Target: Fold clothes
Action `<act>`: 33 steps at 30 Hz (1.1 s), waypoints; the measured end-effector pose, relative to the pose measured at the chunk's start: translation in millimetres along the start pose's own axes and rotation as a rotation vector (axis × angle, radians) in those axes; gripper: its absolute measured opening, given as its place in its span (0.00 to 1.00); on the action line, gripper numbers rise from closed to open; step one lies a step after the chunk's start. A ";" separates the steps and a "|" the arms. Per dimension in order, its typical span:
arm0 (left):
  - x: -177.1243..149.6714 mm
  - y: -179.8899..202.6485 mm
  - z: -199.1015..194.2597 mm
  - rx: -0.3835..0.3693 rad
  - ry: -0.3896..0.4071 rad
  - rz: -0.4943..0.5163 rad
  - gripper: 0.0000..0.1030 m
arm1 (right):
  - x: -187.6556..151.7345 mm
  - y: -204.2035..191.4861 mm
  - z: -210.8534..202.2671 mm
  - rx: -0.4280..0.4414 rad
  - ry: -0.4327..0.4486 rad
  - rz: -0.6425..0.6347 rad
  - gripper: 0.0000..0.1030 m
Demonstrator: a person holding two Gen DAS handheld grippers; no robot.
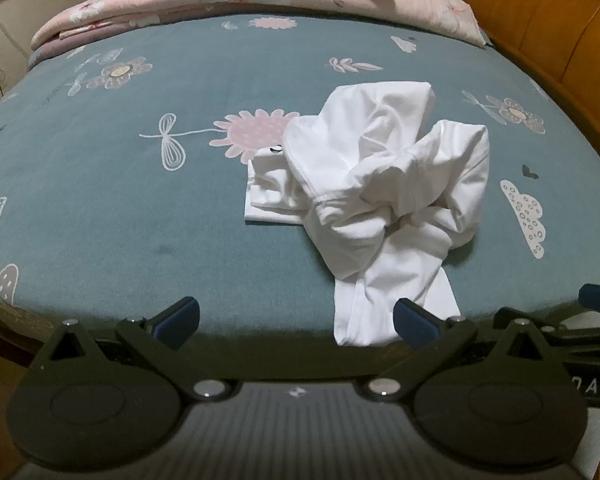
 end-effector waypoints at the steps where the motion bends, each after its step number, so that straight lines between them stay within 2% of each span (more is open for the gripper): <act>1: 0.1 1.1 -1.0 -0.001 0.000 -0.001 0.99 | 0.1 -0.1 0.0 -0.001 0.001 -0.001 1.00; 4: -0.2 1.7 -0.8 -0.019 -0.007 -0.013 0.99 | 0.3 -0.7 -0.1 -0.003 0.003 -0.003 1.00; 33: -2.1 -0.6 1.9 -0.008 -0.010 -0.013 0.99 | 0.0 0.3 -0.1 0.003 0.004 0.002 1.00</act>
Point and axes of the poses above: each gripper's, at about its wrist camera, not at the fingertips, and z roughly the way its jaws point, y to its right, x to its top, the point moved 8 cm from there along z, roughly the way its jaws point, and after that the axes turned 2 degrees about -z, right-handed, at the moved point
